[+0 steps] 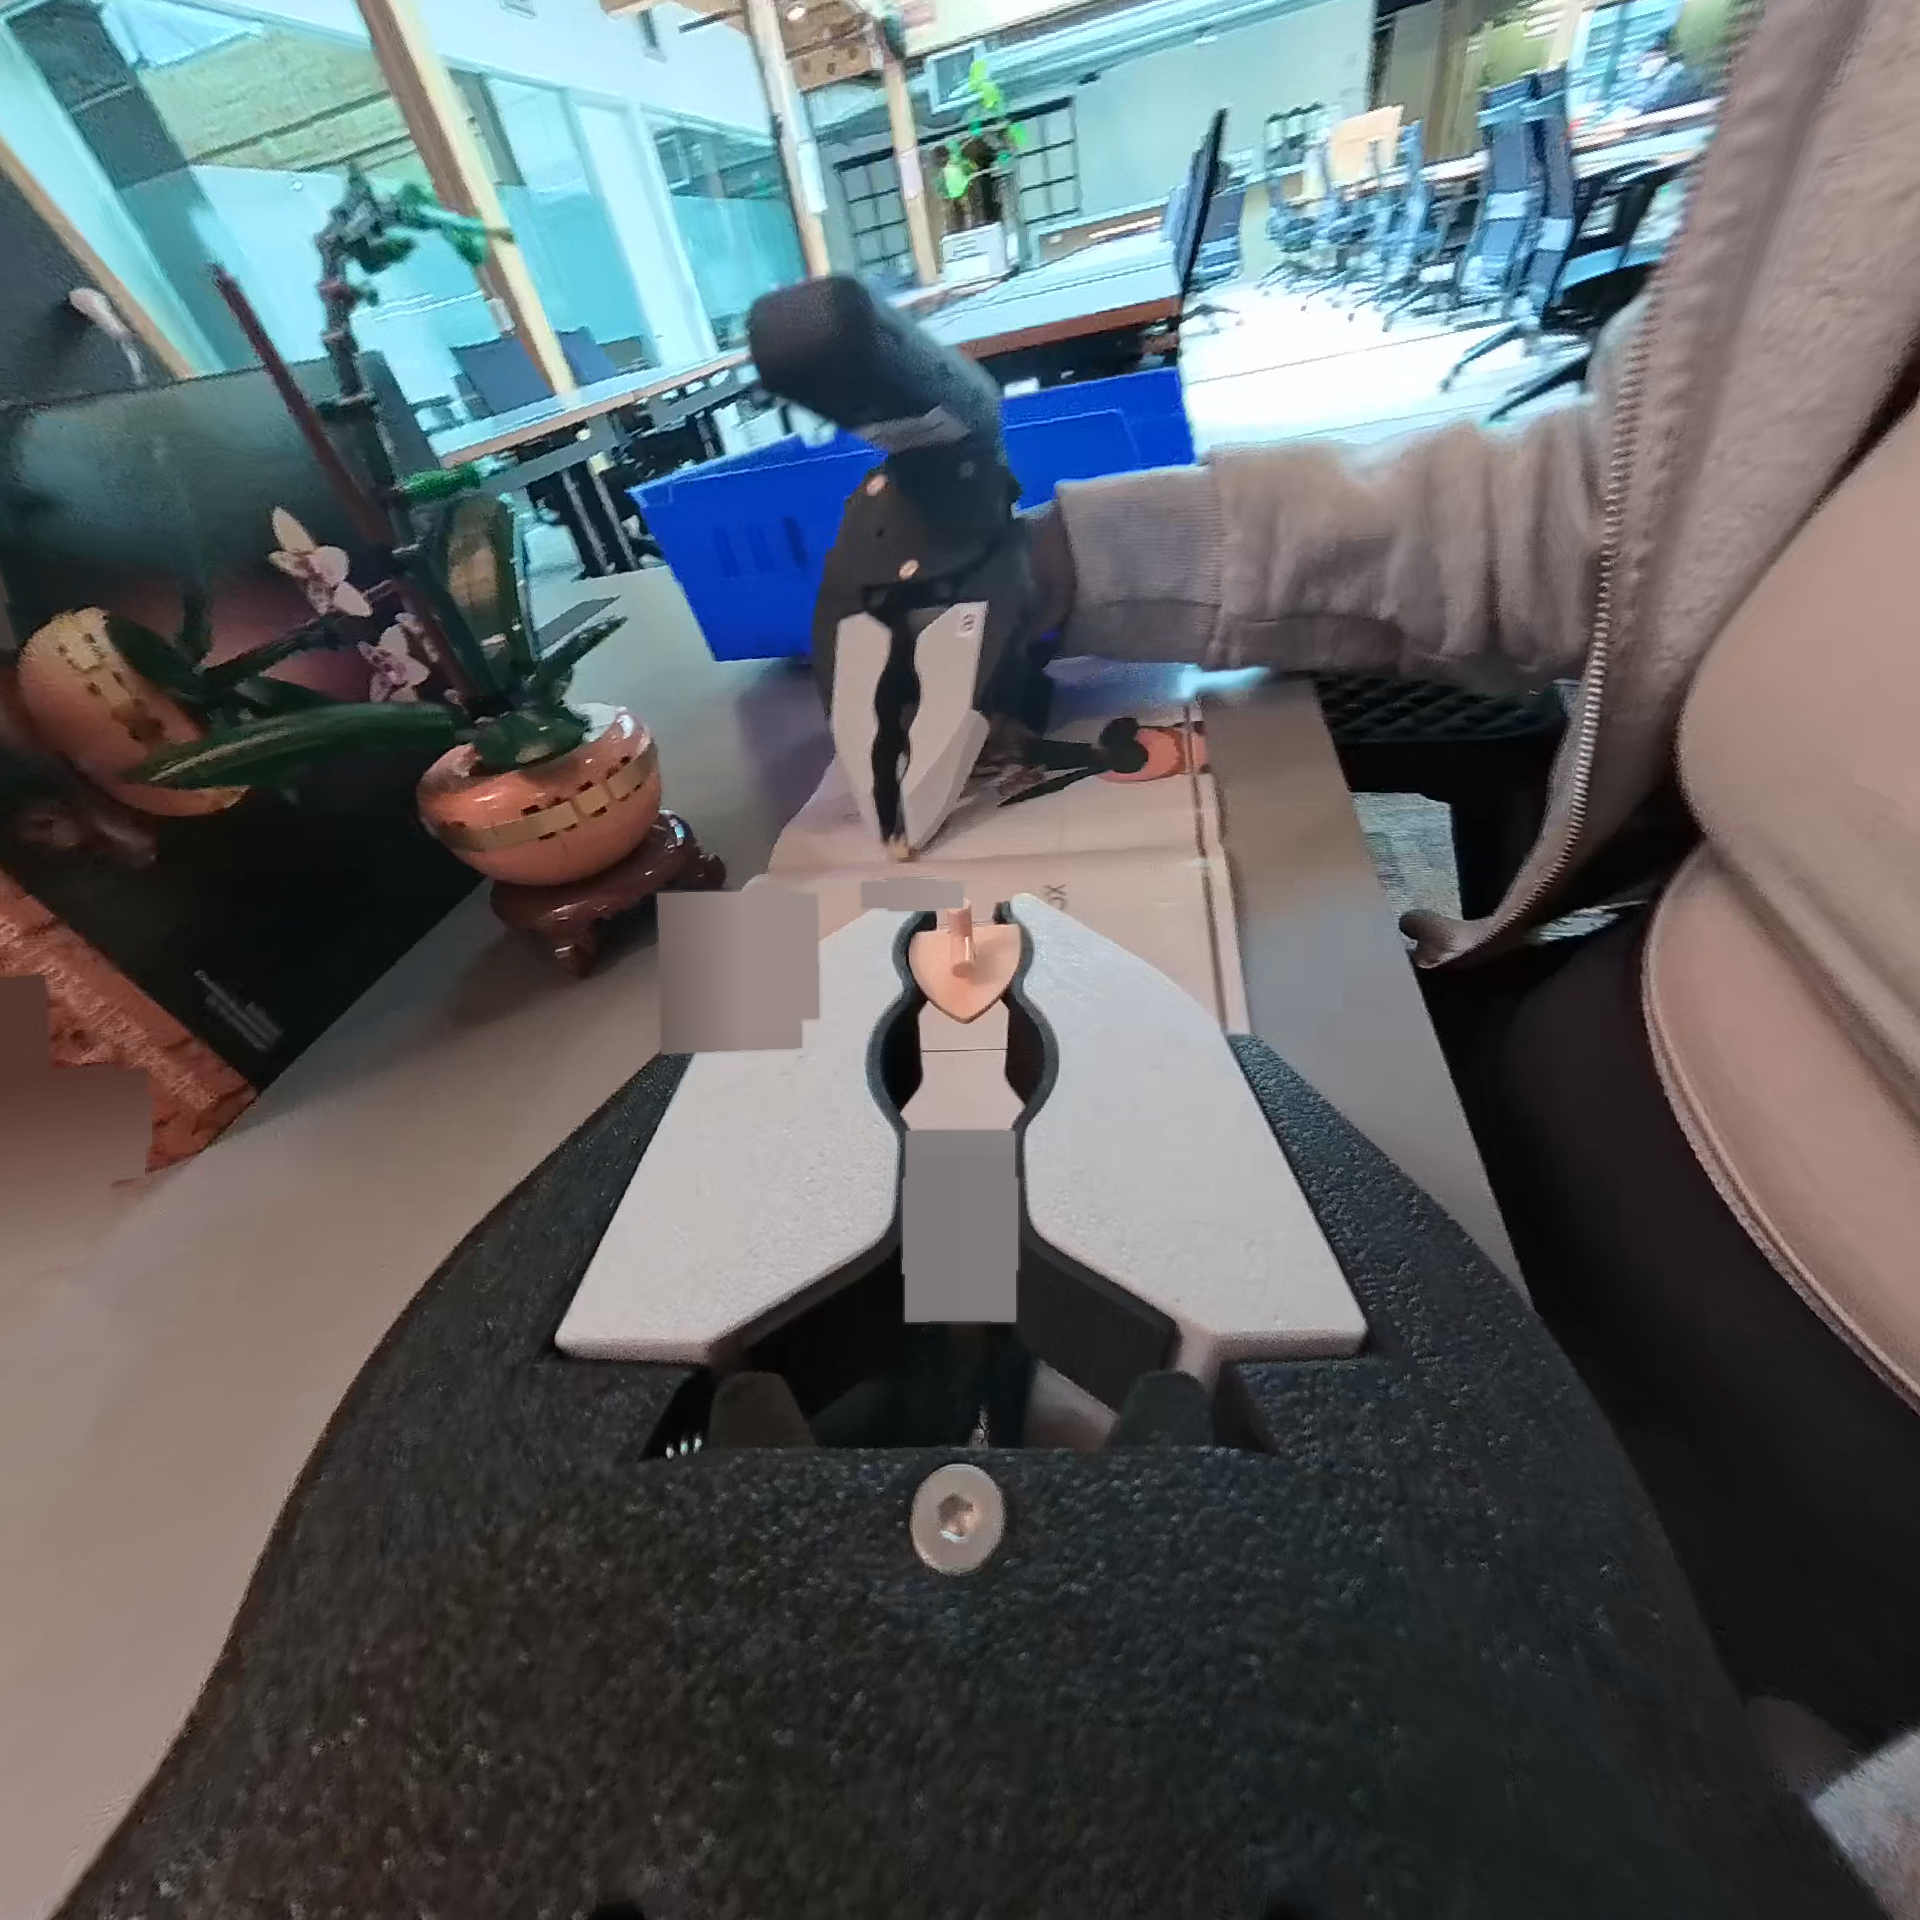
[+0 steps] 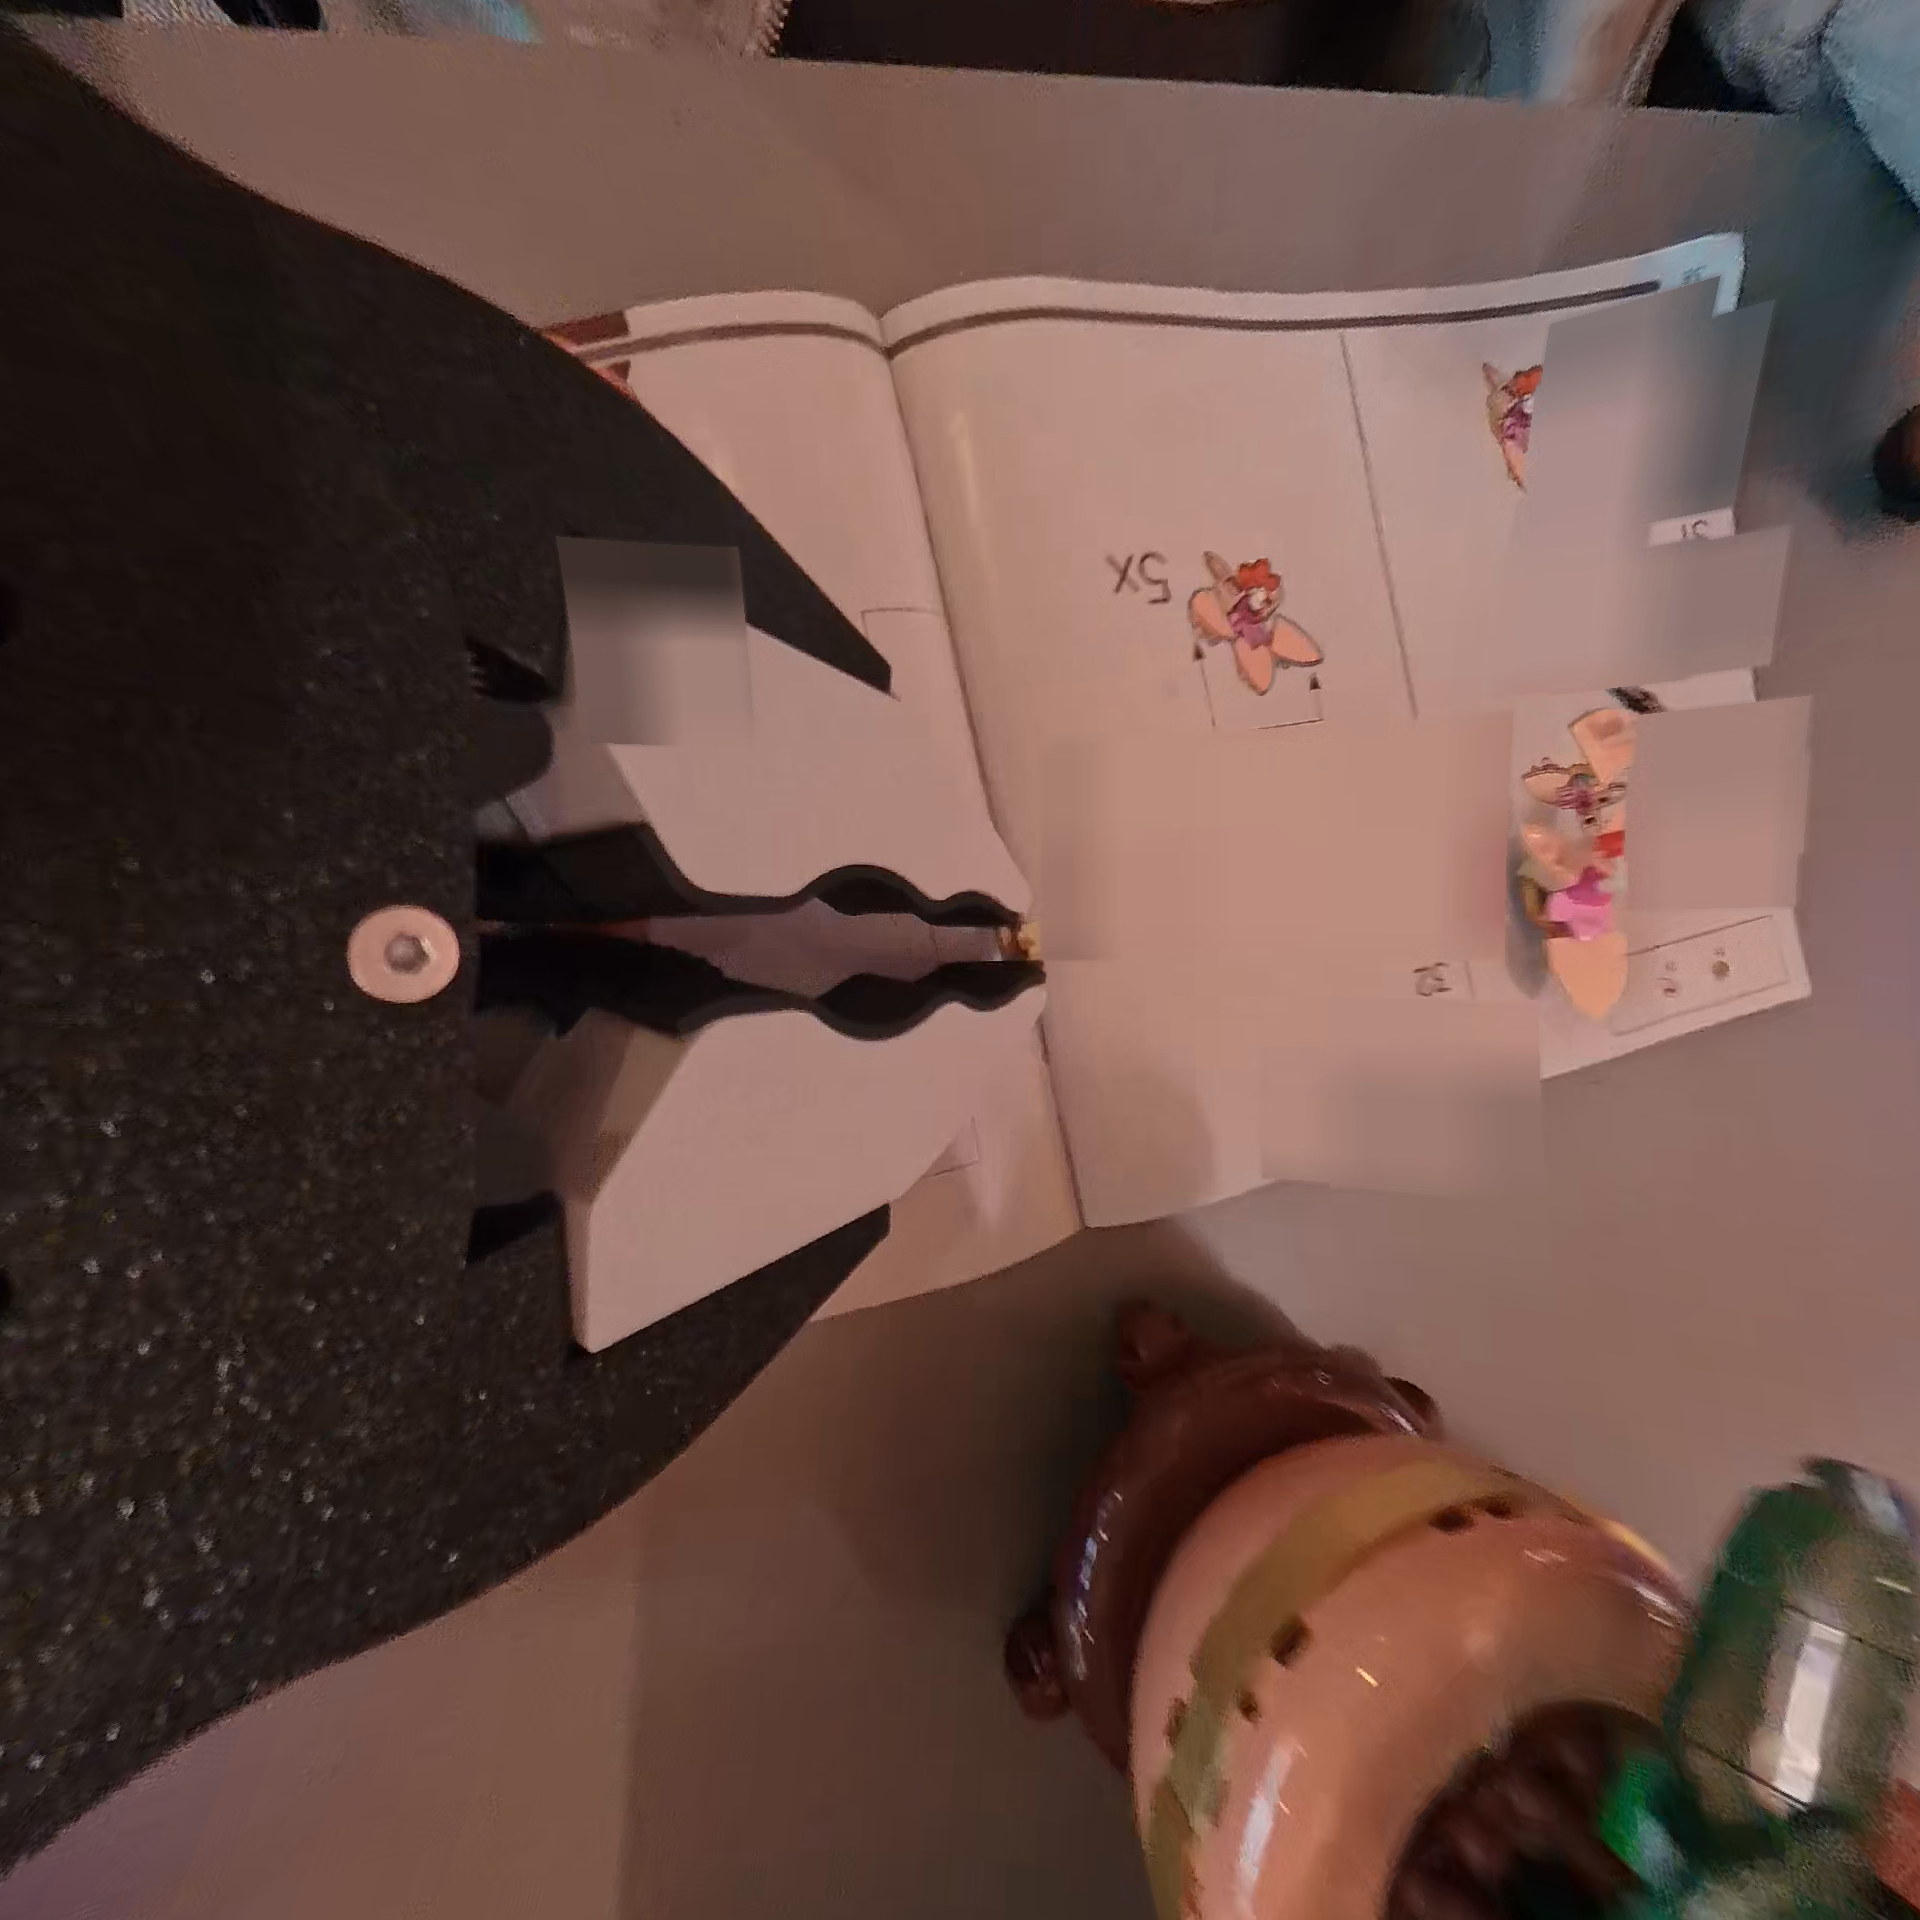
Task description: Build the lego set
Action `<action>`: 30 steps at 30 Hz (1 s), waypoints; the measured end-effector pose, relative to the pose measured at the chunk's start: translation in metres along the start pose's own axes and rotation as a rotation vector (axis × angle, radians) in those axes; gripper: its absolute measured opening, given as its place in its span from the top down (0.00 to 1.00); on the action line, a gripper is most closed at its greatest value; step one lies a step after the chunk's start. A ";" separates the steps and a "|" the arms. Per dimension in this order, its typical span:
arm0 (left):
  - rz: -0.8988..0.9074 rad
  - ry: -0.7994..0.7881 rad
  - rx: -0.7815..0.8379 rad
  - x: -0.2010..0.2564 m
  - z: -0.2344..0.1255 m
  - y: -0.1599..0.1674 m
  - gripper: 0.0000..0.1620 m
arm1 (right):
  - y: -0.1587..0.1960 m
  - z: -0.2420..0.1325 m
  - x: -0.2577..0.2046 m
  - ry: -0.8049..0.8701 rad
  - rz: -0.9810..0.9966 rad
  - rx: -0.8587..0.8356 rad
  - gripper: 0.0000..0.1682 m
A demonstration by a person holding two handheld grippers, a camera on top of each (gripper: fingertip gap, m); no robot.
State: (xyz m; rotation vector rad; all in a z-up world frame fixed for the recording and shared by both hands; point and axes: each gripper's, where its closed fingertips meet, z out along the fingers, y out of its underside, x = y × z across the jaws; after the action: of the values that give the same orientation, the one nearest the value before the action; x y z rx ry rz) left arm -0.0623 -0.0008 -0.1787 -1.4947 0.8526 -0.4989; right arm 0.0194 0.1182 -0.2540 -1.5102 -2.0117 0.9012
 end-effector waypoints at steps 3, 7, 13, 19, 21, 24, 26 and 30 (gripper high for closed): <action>-0.032 -0.074 -0.044 -0.007 0.005 -0.002 0.93 | -0.029 -0.013 -0.006 0.073 -0.046 0.010 0.96; -0.117 -0.093 -0.137 -0.005 0.015 0.006 0.93 | -0.080 -0.012 -0.044 0.064 -0.160 0.008 0.96; -0.138 -0.132 -0.333 0.001 0.025 0.026 0.94 | -0.113 0.009 -0.083 -0.010 -0.259 -0.127 0.96; -0.166 -0.079 -0.418 0.014 0.034 0.032 0.94 | -0.103 0.022 -0.089 -0.040 -0.296 -0.271 0.96; -0.151 -0.071 -0.456 0.015 0.035 0.037 0.94 | -0.099 0.022 -0.091 -0.064 -0.285 -0.305 0.96; -0.131 -0.050 -0.490 0.019 0.038 0.039 0.94 | -0.096 0.023 -0.092 -0.080 -0.286 -0.341 0.96; -0.114 -0.039 -0.512 0.022 0.040 0.041 0.94 | -0.097 0.024 -0.094 -0.091 -0.275 -0.349 0.96; -0.099 -0.038 -0.536 0.022 0.043 0.042 0.94 | -0.094 0.025 -0.093 -0.081 -0.288 -0.369 0.96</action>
State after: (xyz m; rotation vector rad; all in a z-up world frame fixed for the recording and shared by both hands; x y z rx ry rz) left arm -0.0254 0.0127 -0.2294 -2.0372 0.9294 -0.3237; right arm -0.0329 0.0068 -0.1997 -1.3243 -2.4782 0.5019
